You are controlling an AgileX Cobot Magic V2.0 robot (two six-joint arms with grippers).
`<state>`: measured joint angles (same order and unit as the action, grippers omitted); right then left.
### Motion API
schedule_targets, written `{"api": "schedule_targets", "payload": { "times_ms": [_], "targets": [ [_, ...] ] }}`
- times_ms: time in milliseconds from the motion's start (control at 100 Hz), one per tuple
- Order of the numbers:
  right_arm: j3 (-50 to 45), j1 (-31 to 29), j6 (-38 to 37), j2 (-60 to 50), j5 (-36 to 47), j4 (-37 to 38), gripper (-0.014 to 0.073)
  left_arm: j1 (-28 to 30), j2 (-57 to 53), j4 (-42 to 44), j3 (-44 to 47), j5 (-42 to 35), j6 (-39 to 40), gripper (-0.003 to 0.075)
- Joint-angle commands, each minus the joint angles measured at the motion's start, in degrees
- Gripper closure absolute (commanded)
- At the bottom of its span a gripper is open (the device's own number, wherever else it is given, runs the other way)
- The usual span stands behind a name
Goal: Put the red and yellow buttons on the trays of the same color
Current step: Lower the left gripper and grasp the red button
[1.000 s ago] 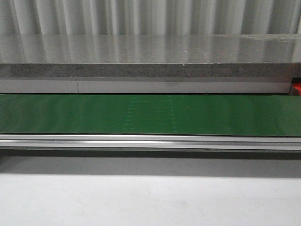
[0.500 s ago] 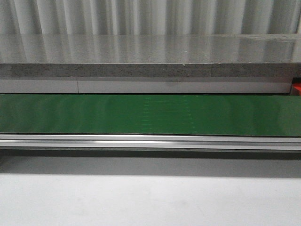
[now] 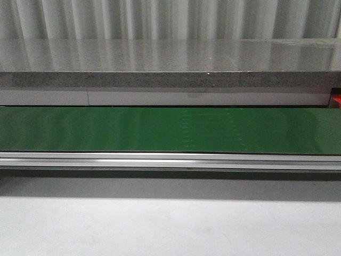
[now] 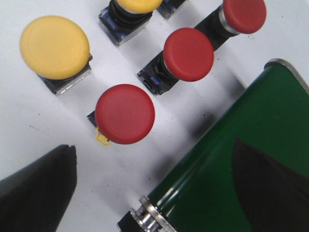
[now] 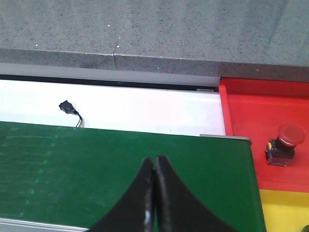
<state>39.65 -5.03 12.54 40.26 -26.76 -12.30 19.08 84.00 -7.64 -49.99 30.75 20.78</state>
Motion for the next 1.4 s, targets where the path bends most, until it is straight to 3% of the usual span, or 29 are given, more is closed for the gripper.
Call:
{"api": "schedule_targets", "payload": {
  "times_ms": [0, 330, 1220, 1390],
  "targets": [
    [1.48, 0.11, 0.58, -0.20, 4.05, -0.46, 0.0662, 0.27, -0.47, -0.65, -1.87, -3.41, 0.65, 0.0104],
    [1.48, 0.11, 0.58, -0.20, 3.88, -0.46, 0.0662, 2.80, 1.82, -0.65, -1.95, -4.84, 1.99, 0.0104],
    [1.48, 0.11, 0.58, -0.20, 3.82, -0.46, 0.0662, 2.79, 9.38, -0.88, -5.29, -6.66, 1.99, 0.0104],
    [1.48, 0.11, 0.58, -0.20, 3.82, -0.46, 0.0662, 2.79, 9.38, -0.88, -5.29, -6.23, 1.99, 0.0208]
  ]
}}
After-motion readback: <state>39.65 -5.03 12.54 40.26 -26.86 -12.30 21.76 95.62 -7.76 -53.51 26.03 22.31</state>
